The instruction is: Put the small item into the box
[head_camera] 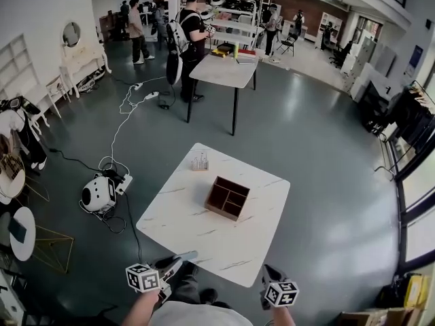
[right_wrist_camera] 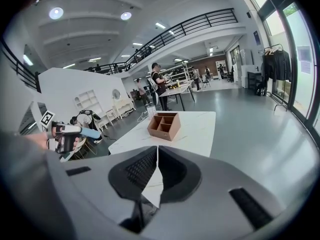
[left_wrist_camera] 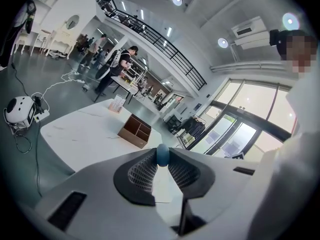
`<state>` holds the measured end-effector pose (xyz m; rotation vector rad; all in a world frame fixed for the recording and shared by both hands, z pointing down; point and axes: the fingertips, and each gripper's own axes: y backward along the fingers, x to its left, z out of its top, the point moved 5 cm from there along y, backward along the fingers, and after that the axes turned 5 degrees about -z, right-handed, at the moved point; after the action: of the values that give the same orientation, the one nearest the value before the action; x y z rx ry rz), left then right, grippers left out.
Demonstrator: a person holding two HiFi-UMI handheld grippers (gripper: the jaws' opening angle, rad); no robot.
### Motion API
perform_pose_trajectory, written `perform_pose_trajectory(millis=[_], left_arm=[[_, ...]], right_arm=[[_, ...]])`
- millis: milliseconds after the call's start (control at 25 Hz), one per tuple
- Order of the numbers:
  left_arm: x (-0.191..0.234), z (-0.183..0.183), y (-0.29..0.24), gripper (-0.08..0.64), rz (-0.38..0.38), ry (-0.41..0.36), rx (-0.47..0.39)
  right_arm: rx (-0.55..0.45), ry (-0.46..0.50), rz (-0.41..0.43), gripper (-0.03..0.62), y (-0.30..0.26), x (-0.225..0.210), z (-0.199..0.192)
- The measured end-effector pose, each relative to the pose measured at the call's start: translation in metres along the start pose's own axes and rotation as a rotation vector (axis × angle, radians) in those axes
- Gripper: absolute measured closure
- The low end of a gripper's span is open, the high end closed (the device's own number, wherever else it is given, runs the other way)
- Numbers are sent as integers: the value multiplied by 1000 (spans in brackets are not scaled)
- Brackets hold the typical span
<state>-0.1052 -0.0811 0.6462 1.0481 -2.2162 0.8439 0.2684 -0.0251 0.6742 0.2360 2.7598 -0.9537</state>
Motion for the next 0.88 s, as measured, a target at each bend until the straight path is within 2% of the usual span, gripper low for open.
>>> perform_pose_trajectory(millis=[560,880], left_arm=[[53,53,-57,488,-79,-41,141],[80,85,-100,488,-119,-90,218]], right_arm=[[8,-54,-92,565,-45,14,22],[32,-67,-116,565,-75,34,31]])
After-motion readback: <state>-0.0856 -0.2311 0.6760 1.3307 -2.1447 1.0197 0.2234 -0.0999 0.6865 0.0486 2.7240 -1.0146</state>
